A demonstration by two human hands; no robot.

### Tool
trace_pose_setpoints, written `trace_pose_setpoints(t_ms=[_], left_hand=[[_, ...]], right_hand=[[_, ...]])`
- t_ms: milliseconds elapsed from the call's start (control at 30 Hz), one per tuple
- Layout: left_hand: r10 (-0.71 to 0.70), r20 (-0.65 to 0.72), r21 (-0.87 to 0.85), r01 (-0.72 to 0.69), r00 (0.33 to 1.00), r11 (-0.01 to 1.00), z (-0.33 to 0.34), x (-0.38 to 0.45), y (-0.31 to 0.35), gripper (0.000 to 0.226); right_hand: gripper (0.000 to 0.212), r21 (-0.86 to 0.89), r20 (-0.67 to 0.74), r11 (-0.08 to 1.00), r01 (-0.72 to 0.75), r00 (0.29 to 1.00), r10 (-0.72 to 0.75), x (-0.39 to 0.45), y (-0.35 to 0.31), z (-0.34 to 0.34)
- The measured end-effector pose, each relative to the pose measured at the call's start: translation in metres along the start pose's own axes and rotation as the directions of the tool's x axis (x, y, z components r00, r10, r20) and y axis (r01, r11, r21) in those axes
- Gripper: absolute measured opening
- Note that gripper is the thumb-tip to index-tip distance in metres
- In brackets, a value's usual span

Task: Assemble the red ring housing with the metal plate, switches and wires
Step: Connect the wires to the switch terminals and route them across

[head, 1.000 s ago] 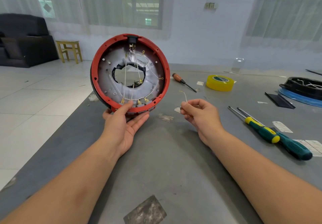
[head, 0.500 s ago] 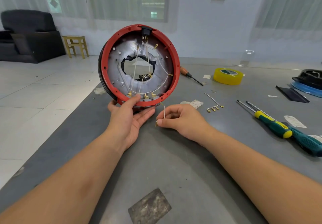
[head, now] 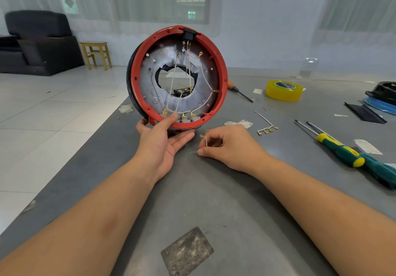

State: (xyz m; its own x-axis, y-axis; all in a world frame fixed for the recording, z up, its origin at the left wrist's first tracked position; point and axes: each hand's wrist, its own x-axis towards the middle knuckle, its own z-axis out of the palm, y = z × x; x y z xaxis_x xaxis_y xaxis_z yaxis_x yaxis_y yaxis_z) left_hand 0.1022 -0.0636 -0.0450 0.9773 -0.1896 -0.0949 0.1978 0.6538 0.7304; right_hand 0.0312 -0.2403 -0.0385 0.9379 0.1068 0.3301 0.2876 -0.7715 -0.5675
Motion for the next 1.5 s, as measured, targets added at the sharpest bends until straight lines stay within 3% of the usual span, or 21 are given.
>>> trace_pose_setpoints(t_ms=[467,533,667,767,967,1167,1500], left_hand=[[-0.028,0.051,0.065,0.024,0.998,0.998,0.0,-0.002,0.0,0.071],[-0.033,0.085,0.082,0.026,0.996,0.996,-0.001,-0.002,0.0,0.069],[-0.061,0.117,0.125,0.047,0.991,0.991,-0.001,-0.003,-0.001,0.068],[-0.1,0.134,0.167,0.077,0.986,0.983,0.0,-0.004,-0.001,0.067],[-0.133,0.187,0.238,0.086,0.973,0.967,0.0,-0.007,0.0,0.065],[-0.144,0.249,0.274,0.073,0.958,0.959,0.0,-0.009,0.0,0.071],[-0.17,0.277,0.327,0.073,0.946,0.942,0.002,-0.013,0.001,0.074]], right_hand=[[0.003,-0.169,0.049,0.981,0.093,0.995,-0.086,0.001,-0.004,-0.003],[0.003,-0.125,-0.01,0.989,0.074,0.997,-0.076,0.003,-0.007,-0.007],[0.006,0.13,-0.185,0.991,0.011,0.983,0.013,0.012,-0.012,-0.022],[0.008,0.179,-0.245,0.983,0.029,0.97,0.016,0.016,-0.014,-0.032],[0.011,0.008,-0.256,1.0,0.028,0.966,-0.025,0.016,-0.017,-0.04],[0.008,-0.169,-0.169,0.985,0.021,0.984,-0.05,0.016,-0.021,-0.046],[0.011,-0.2,-0.097,0.98,-0.018,0.995,-0.002,0.014,-0.022,-0.046]])
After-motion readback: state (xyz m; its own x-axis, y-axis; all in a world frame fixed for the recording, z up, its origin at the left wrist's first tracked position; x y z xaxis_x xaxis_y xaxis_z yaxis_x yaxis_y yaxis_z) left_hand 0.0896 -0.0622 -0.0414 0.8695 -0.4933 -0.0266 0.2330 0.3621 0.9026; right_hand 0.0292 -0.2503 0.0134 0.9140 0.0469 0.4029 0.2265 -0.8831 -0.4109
